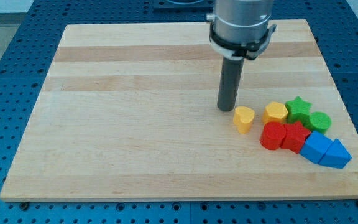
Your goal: Move yellow heart towards yellow hexagon
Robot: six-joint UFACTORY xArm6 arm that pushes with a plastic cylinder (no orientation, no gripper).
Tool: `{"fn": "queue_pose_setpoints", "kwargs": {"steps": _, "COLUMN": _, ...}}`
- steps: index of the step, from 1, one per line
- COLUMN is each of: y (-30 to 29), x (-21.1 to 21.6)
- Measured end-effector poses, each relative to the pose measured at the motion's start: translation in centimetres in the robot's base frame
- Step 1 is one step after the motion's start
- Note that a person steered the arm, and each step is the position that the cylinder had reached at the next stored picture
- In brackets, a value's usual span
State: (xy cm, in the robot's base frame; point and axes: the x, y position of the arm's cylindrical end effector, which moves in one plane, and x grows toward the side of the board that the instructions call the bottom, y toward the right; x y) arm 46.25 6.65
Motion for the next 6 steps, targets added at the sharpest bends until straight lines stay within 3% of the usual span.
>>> {"fn": "queue_pose_setpoints", "kwargs": {"steps": 2, "y": -1.5, "x": 2.6}}
{"fn": "queue_pose_setpoints", "kwargs": {"steps": 6, "y": 2.0, "x": 2.3}}
